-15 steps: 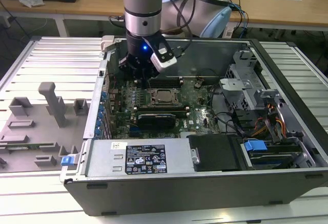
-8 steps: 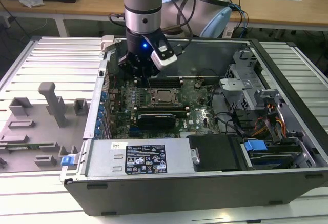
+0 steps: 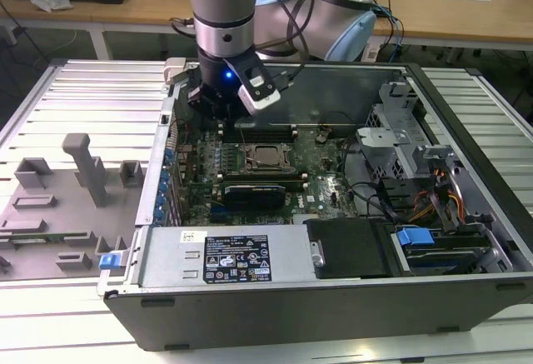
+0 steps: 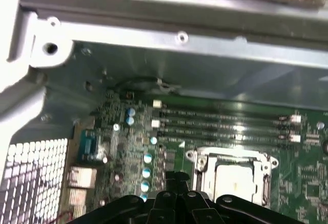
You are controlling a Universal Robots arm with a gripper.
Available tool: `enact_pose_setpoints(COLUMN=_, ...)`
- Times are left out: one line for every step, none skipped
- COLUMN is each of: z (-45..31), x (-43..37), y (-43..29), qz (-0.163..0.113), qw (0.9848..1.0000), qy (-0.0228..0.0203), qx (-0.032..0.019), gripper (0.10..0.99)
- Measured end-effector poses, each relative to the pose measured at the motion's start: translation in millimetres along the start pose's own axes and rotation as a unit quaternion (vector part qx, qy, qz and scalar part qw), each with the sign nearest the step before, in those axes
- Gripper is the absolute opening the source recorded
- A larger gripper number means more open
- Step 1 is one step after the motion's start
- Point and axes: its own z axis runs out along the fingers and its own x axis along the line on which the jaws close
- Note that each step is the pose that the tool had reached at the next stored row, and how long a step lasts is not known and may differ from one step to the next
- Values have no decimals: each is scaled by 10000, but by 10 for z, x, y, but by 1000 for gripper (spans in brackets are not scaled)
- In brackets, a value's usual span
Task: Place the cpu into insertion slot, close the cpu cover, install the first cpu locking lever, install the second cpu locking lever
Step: 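Install the first cpu locking lever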
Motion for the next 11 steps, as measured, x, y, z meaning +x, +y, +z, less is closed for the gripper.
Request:
enact_pose_setpoints(z=0, x=8, y=1, qz=1, qw=10000, qy=-15, qx=-64, gripper=106)
enact_pose_setpoints(z=0, x=17, y=2, qz=1, qw=9999, qy=-32, qx=-140, gripper=106)
enact_pose_setpoints(z=0, x=24, y=3, qz=1, qw=9998, qy=-48, qx=-210, gripper=106)
enact_pose_setpoints(z=-1, x=32, y=3, qz=1, qw=9995, qy=-71, qx=-316, gripper=106)
enact_pose_setpoints(z=-1, x=35, y=3, qz=2, qw=9992, qy=-85, qx=-383, gripper=106)
enact_pose_setpoints(z=-1, x=37, y=4, qz=3, qw=9989, qy=-100, qx=-454, gripper=106)
enact_pose_setpoints(z=-1, x=37, y=4, qz=3, qw=9987, qy=-109, qx=-490, gripper=106)
enact_pose_setpoints(z=-1, x=37, y=4, qz=4, qw=9987, qy=-110, qx=-497, gripper=106)
enact_pose_setpoints(z=-1, x=36, y=4, qz=4, qw=9987, qy=-110, qx=-498, gripper=106)
enact_pose_setpoints(z=0, x=27, y=3, qz=3, qw=9987, qy=-110, qx=-498, gripper=106)
enact_pose_setpoints(z=0, x=8, y=1, qz=3, qw=9987, qy=-109, qx=-498, gripper=106)
